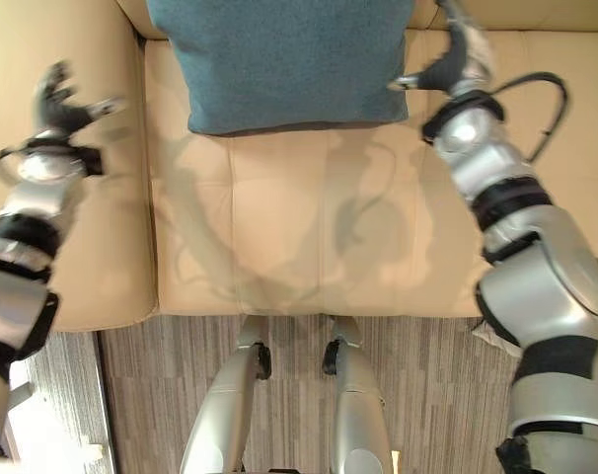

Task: Pick up all the scattered cushions and arrange them neatly on the sofa.

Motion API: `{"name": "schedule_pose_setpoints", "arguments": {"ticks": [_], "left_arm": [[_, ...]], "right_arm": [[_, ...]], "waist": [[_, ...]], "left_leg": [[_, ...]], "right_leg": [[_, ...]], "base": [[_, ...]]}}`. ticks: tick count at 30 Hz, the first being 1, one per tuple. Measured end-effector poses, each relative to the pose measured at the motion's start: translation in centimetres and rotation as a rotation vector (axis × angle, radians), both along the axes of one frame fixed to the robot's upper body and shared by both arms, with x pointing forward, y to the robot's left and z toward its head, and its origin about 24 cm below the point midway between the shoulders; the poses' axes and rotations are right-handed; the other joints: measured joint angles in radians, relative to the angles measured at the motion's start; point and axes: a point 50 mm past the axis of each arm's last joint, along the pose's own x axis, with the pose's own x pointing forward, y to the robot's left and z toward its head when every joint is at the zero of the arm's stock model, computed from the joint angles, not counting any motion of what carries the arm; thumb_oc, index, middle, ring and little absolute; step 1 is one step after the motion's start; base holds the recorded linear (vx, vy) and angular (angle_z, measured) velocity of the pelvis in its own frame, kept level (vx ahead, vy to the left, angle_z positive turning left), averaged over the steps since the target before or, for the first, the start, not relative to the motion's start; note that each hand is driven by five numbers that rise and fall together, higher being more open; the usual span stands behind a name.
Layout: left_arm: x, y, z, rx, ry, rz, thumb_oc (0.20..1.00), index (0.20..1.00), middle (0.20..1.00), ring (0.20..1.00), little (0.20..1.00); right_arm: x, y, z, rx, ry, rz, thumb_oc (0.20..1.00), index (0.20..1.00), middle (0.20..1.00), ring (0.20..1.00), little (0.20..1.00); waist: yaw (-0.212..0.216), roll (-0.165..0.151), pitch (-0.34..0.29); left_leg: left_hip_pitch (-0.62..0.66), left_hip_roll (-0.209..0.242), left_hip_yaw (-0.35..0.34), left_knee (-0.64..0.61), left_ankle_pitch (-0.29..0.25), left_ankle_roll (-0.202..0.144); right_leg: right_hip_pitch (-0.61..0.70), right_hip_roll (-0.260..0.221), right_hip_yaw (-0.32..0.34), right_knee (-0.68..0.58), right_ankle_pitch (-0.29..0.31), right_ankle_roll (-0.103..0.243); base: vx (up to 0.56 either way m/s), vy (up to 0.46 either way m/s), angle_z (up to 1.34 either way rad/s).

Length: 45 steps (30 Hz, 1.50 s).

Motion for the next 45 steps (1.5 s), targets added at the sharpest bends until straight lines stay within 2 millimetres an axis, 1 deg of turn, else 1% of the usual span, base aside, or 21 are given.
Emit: {"name": "schedule_pose_setpoints", "arguments": {"ticks": [3, 5, 6, 7, 8, 11, 14, 17, 24, 25, 27, 28, 30, 32, 34, 36, 37, 39, 40, 43, 45], "left_arm": [[-6.6, 7.5, -0.7, -0.009, -0.059, 0.148, 1.000, 1.000, 1.000, 1.000, 1.000], [-10.3, 7.4, -5.6, 0.025, 0.007, 0.064, 1.000, 1.000, 1.000, 1.000, 1.000], [-12.0, 5.5, -8.3, 0.038, 0.041, -0.044, 1.000, 1.000, 1.000, 1.000, 1.000], [-14.5, 2.4, -14.4, -0.122, 0.089, -0.101, 1.000, 1.000, 1.000, 1.000, 1.000], [-16.4, 0.3, -17.9, -0.210, 0.156, -0.136, 1.000, 1.000, 1.000, 1.000, 1.000], [-21.8, -4.4, -26.4, -0.486, 0.303, -0.056, 1.000, 1.000, 1.000, 1.000, 1.000], [-27.5, -5.6, -33.9, -0.511, 0.768, -0.022, 1.000, 1.000, 1.000, 1.000, 1.000], [-27.2, -6.5, -35.4, -0.496, 0.854, -0.037, 1.000, 1.000, 1.000, 1.000, 1.000], [-33.0, -11.0, -40.3, -0.497, 1.292, -0.107, 1.000, 1.000, 1.000, 1.000, 1.000], [-33.2, -10.7, -40.4, -0.489, 1.325, -0.092, 1.000, 1.000, 1.000, 1.000, 1.000], [-33.2, -10.5, -40.8, -0.535, 1.348, -0.025, 1.000, 1.000, 1.000, 1.000, 1.000], [-33.1, -10.8, -40.8, -0.548, 1.342, -0.025, 1.000, 1.000, 1.000, 1.000, 1.000], [-31.0, -11.5, -40.7, -0.542, 1.293, -0.066, 1.000, 1.000, 1.000, 1.000, 1.000], [-26.5, -12.3, -39.8, -0.406, 1.238, -0.218, 1.000, 1.000, 1.000, 1.000, 1.000], [-24.4, -12.4, -39.1, -0.346, 1.192, -0.265, 1.000, 1.000, 1.000, 1.000, 1.000], [-24.1, -12.2, -38.9, -0.314, 1.199, -0.276, 1.000, 1.000, 1.000, 1.000, 1.000], [-24.2, -11.8, -38.9, -0.276, 1.221, -0.285, 1.000, 1.000, 1.000, 1.000, 1.000], [-25.3, -10.7, -39.0, -0.248, 1.265, -0.266, 1.000, 1.000, 1.000, 1.000, 1.000], [-26.6, -9.6, -39.2, -0.217, 1.321, -0.242, 1.000, 1.000, 1.000, 1.000, 1.000], [-30.9, -8.1, -39.7, -0.253, 1.422, -0.160, 1.000, 1.000, 1.000, 1.000, 1.000], [-31.2, -7.6, -39.7, -0.247, 1.437, -0.149, 1.000, 1.000, 1.000, 1.000, 1.000]], "right_arm": [[-6.0, -10.1, -2.6, 0.033, -0.001, -0.221, 1.000, 1.000, 1.000, 1.000, 1.000], [-10.4, -13.7, -8.5, 0.078, 0.107, -0.296, 1.000, 1.000, 1.000, 1.000, 1.000], [-12.2, -13.6, -12.1, 0.077, 0.198, -0.256, 1.000, 1.000, 1.000, 1.000, 1.000], [-14.7, -13.2, -18.0, 0.207, 0.285, -0.261, 1.000, 1.000, 1.000, 1.000, 1.000], [-16.5, -12.5, -22.1, 0.275, 0.382, -0.269, 1.000, 1.000, 1.000, 1.000, 1.000], [-23.8, -10.1, -32.5, 0.457, 0.670, -0.379, 1.000, 1.000, 1.000, 1.000, 1.000], [-26.1, -6.0, -38.1, 0.444, 0.975, -0.285, 1.000, 1.000, 1.000, 1.000, 1.000], [-25.0, -3.5, -39.9, 0.466, 1.053, -0.214, 1.000, 1.000, 1.000, 1.000, 1.000], [-28.3, -2.0, -43.2, 0.486, 1.253, -0.246, 1.000, 1.000, 1.000, 1.000, 1.000], [-28.1, -1.9, -43.5, 0.479, 1.273, -0.248, 1.000, 1.000, 1.000, 1.000, 1.000], [-27.4, -1.4, -43.7, 0.459, 1.299, -0.237, 1.000, 1.000, 1.000, 1.000, 1.000], [-27.6, -1.8, -43.7, 0.457, 1.302, -0.257, 1.000, 1.000, 1.000, 1.000, 1.000], [-27.8, -1.9, -43.7, 0.475, 1.308, -0.279, 1.000, 1.000, 1.000, 1.000, 1.000], [-27.1, -1.9, -43.8, 0.479, 1.310, -0.295, 1.000, 1.000, 1.000, 1.000, 1.000], [-26.2, -0.8, -43.9, 0.495, 1.303, -0.269, 1.000, 1.000, 1.000, 1.000, 1.000], [-25.8, -0.6, -44.1, 0.492, 1.340, -0.288, 1.000, 1.000, 1.000, 1.000, 1.000], [-24.6, -1.5, -43.6, 0.478, 1.345, -0.326, 1.000, 1.000, 1.000, 1.000, 1.000], [-21.5, -2.7, -41.7, 0.437, 1.277, -0.327, 1.000, 1.000, 1.000, 1.000, 1.000], [-20.6, -2.8, -41.3, 0.416, 1.286, -0.330, 1.000, 1.000, 1.000, 1.000, 1.000], [-19.3, -2.7, -40.7, 0.423, 1.257, -0.320, 1.000, 1.000, 1.000, 1.000, 1.000], [-19.6, -2.8, -40.9, 0.443, 1.267, -0.340, 1.000, 1.000, 1.000, 1.000, 1.000]], "waist": [[0.013, -0.002, -0.001], [0.009, -0.016, -0.015], [0.011, -0.034, -0.029], [0.007, -0.047, -0.054], [0.008, -0.057, -0.092], [0.012, -0.072, -0.113], [0.008, -0.084, -0.251], [0.006, -0.079, -0.253], [0.002, -0.034, -0.252], [0.005, -0.067, -0.237], [-0.006, -0.155, -0.227], [-0.021, -0.132, -0.232], [-0.051, -0.110, -0.235], [-0.063, -0.096, -0.235], [-0.064, -0.153, -0.213], [-0.064, -0.175, -0.202], [-0.042, -0.163, -0.188], [0.001, -0.112, -0.163], [0.049, -0.093, -0.163], [0.104, -0.102, -0.194], [0.140, -0.127, -0.231]], "left_leg": [[0.040, -0.009, -0.001, -0.010, -0.001, -0.001], [0.098, -0.022, 0.000, -0.013, -0.035, -0.007], [0.124, -0.025, 0.000, -0.013, -0.039, -0.004], [0.184, -0.024, 0.008, -0.008, -0.056, -0.003], [0.205, -0.023, 0.007, -0.005, -0.072, -0.005], [0.377, -0.016, -0.001, 0.000, -0.097, -0.024], [0.410, 0.012, 0.003, 0.005, -0.148, -0.039], [0.451, 0.032, -0.002, 0.001, -0.143, -0.044], [0.534, 0.057, -0.004, 0.035, -0.137, -0.053], [0.530, 0.043, -0.007, 0.053, -0.124, -0.105], [0.559, -0.056, -0.064, 0.322, -0.286, -0.109], [0.611, -0.043, -0.091, 0.336, -0.329, -0.110], [0.697, -0.035, -0.109, 0.252, -0.394, -0.097], [0.717, -0.048, -0.078, 0.118, -0.403, -0.015], [0.733, -0.131, -0.041, 0.055, -0.335, 0.042], [0.678, -0.185, 0.003, 0.083, -0.310, 0.120], [0.676, -0.183, 0.032, 0.073, -0.284, 0.143], [0.652, -0.129, 0.076, 0.065, -0.241, 0.153], [0.646, -0.086, 0.099, 0.066, -0.227, 0.151], [0.633, -0.057, 0.137, 0.043, -0.204, 0.142], [0.600, -0.050, 0.135, 0.041, -0.189, 0.113]], "right_leg": [[0.008, -0.021, -0.004, 0.066, -0.045, 0.005], [0.030, -0.039, 0.006, 0.141, -0.104, 0.017], [0.047, -0.044, 0.010, 0.156, -0.121, 0.016], [0.107, -0.043, 0.013, 0.155, -0.140, 0.019], [0.132, -0.044, 0.011, 0.158, -0.155, 0.019], [0.365, -0.026, -0.022, 0.065, -0.161, 0.024], [0.400, 0.007, -0.012, 0.048, -0.177, 0.024], [0.461, 0.031, -0.015, 0.016, -0.163, 0.022], [0.599, 0.074, -0.008, -0.069, -0.154, 0.001], [0.596, 0.055, -0.011, -0.082, -0.121, -0.070], [0.631, -0.031, 0.037, -0.144, -0.044, -0.053], [0.634, -0.022, 0.044, -0.144, -0.039, -0.052], [0.622, -0.013, 0.050, -0.143, -0.020, -0.040], [0.537, -0.033, 0.075, -0.097, 0.016, -0.009], [0.498, -0.100, 0.126, -0.101, 0.042, 0.035], [0.447, -0.163, 0.125, -0.076, -0.003, 0.152], [0.420, -0.163, 0.087, -0.024, -0.004, 0.165], [0.390, -0.098, 0.033, 0.189, -0.099, 0.144], [0.398, -0.069, -0.015, 0.448, -0.205, 0.097], [0.570, -0.059, 0.020, 0.469, -0.341, 0.109], [0.650, -0.060, 0.020, 0.338, -0.369, 0.127]], "base": [[-0.04, 0.005, 0.10], [0.07, -0.046, 0.09], [0.14, -0.090, -0.01], [0.18, -0.130, -0.01], [0.16, -0.141, 0.02], [0.07, -0.084, 0.16], [-0.01, -0.057, -0.09], [-0.03, -0.063, 0.04], [-0.15, -0.025, 0.10], [-0.26, 0.062, -0.43], [-0.20, 0.129, -0.54], [-0.18, 0.147, -0.26], [-0.27, 0.204, -0.07], [-0.29, 0.216, -0.25], [-0.31, 0.170, -0.50], [-0.43, 0.098, -0.51], [-0.43, 0.063, -0.46], [-0.32, 0.035, -0.54], [-0.20, -0.052, -0.61], [-0.19, -0.167, -0.46], [-0.10, -0.193, -0.42]]}}
